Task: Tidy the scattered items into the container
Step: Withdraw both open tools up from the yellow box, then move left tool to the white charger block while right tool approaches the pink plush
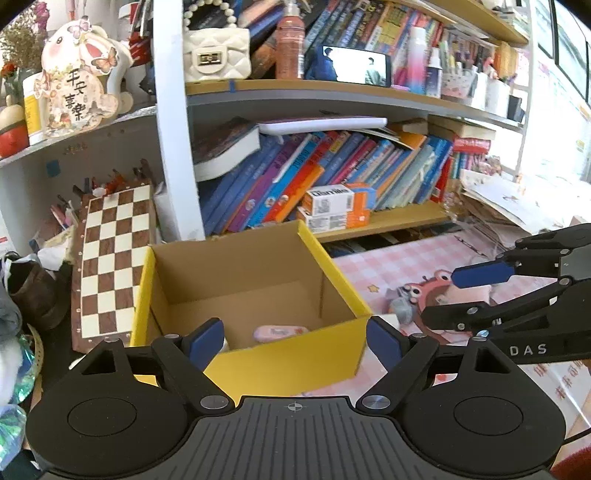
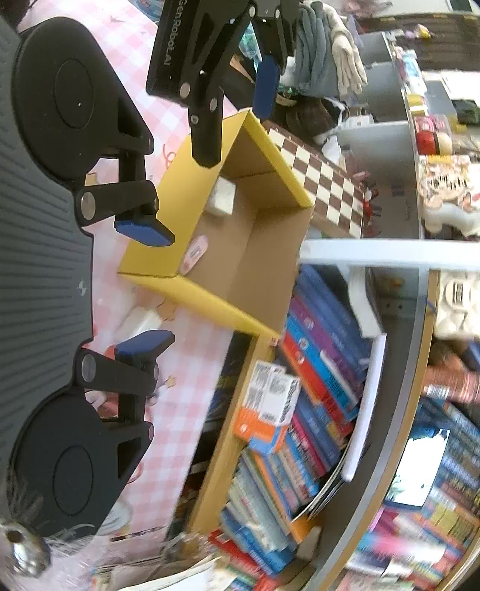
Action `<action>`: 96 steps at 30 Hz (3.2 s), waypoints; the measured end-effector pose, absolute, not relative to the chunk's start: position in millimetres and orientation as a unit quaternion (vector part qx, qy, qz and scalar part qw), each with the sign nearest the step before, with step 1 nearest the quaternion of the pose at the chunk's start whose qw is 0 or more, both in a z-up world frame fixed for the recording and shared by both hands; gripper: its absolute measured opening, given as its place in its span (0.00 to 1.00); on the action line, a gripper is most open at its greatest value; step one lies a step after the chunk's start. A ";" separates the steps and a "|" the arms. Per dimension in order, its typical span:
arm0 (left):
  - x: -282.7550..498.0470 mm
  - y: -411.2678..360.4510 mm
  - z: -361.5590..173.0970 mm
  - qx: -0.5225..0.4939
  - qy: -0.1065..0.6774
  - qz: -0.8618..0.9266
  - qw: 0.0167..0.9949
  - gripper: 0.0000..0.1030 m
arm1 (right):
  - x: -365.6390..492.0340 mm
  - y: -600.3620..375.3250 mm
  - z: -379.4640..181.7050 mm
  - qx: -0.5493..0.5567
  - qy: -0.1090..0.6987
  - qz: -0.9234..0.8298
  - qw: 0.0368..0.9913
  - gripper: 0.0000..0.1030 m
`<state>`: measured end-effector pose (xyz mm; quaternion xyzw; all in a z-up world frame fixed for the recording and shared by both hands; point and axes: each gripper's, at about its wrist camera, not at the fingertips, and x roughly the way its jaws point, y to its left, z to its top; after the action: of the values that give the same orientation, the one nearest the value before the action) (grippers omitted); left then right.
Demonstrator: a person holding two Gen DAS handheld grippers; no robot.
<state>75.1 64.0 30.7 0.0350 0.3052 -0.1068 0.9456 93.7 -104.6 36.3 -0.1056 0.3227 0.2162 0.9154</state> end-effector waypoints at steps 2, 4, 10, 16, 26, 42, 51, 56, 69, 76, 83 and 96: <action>70.0 61.4 29.8 0.035 0.306 -0.110 0.945 0.84 | 86.4 -111.9 34.5 -0.098 0.325 0.207 0.918 0.49; 64.9 59.0 28.7 0.034 0.308 -0.113 0.944 0.84 | 79.1 -119.2 31.8 -0.090 0.329 0.197 0.919 0.50; 53.3 51.7 25.0 0.033 0.314 -0.121 0.941 0.84 | 62.8 -135.5 22.8 -0.071 0.342 0.172 0.921 0.54; 44.0 42.0 19.8 0.038 0.320 -0.134 0.937 0.84 | 48.0 -151.4 14.8 -0.050 0.352 0.145 0.923 0.62; 39.2 28.1 8.0 0.044 0.337 -0.147 0.929 0.84 | 31.3 -172.0 2.0 -0.036 0.366 0.102 0.924 0.76; 47.6 -10.1 -15.5 0.083 0.374 -0.185 0.905 0.84 | 27.2 -190.3 -25.2 -0.022 0.395 0.057 0.916 0.82; 57.4 -39.5 -24.6 0.122 0.382 -0.206 0.893 0.84 | 42.4 -205.9 -34.6 0.001 0.403 0.050 0.914 0.82; 66.0 -54.2 -29.7 0.146 0.383 -0.211 0.887 0.84 | 51.3 -211.6 -40.7 0.011 0.405 0.051 0.913 0.82; 86.0 -84.4 -36.8 0.208 0.344 -0.216 0.890 0.84 | 71.6 -242.0 -51.6 0.035 0.404 0.021 0.914 0.82; 97.9 -97.2 -44.1 0.223 0.338 -0.222 0.887 0.84 | 82.4 -258.3 -59.6 0.048 0.405 0.005 0.913 0.82; 108.5 -107.8 -54.4 0.242 0.339 -0.215 0.883 0.84 | 93.0 -268.5 -67.5 0.061 0.408 -0.004 0.911 0.82; 131.4 -112.6 -70.7 0.239 0.373 -0.201 0.874 0.84 | 112.0 -267.3 -78.6 0.060 0.418 0.003 0.906 0.82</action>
<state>131.4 -112.6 -70.7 0.2390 0.3725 -0.2008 0.8740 112.0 -267.3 -78.6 0.0601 0.4180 0.0026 0.9064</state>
